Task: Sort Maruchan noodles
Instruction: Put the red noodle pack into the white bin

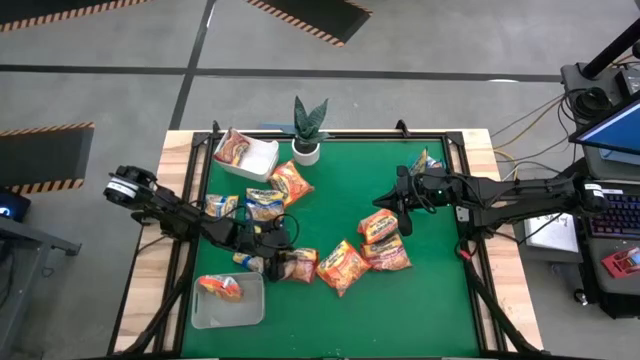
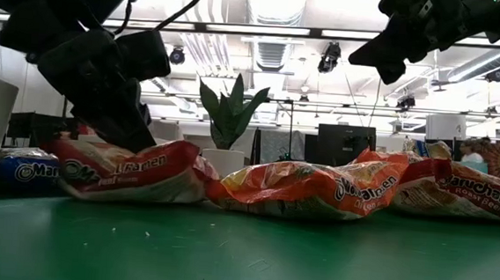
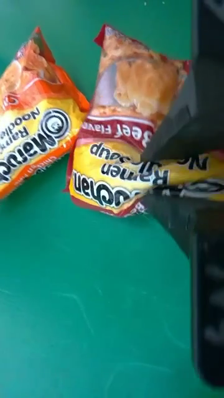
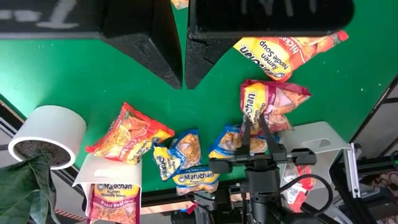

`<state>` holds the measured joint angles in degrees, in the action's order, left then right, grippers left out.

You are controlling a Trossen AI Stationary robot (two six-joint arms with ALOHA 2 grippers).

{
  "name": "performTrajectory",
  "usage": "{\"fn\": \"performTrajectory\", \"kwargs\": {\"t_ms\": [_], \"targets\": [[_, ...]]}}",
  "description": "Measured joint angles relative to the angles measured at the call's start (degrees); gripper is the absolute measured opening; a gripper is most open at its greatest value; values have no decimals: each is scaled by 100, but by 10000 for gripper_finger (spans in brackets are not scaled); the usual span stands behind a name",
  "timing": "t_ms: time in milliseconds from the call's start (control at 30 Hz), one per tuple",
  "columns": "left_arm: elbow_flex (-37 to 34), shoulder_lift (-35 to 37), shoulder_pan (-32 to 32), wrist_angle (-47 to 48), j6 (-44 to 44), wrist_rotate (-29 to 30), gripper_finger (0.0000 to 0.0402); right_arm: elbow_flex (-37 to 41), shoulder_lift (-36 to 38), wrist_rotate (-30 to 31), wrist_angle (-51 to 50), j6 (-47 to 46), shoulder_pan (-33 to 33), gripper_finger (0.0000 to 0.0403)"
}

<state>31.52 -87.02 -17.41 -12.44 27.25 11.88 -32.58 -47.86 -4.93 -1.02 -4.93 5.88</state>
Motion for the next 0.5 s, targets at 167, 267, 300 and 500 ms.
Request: {"fn": "performTrajectory", "kwargs": {"t_ms": [167, 267, 300, 500], "targets": [[124, 0, -1, 16, -125, 26, 8, 0, 0, 0, -1, 0, 0, 9], [232, 6, -2, 72, -178, 139, 6, 0, 0, 0, -1, 0, -2, 9], [279, 24, -2, 115, -229, 188, 4, 0, 0, 0, -4, -1, 1, 9], [826, 345, -2, 1109, -753, 776, 1, 0, 0, 0, -6, -44, 1, 9]]}}
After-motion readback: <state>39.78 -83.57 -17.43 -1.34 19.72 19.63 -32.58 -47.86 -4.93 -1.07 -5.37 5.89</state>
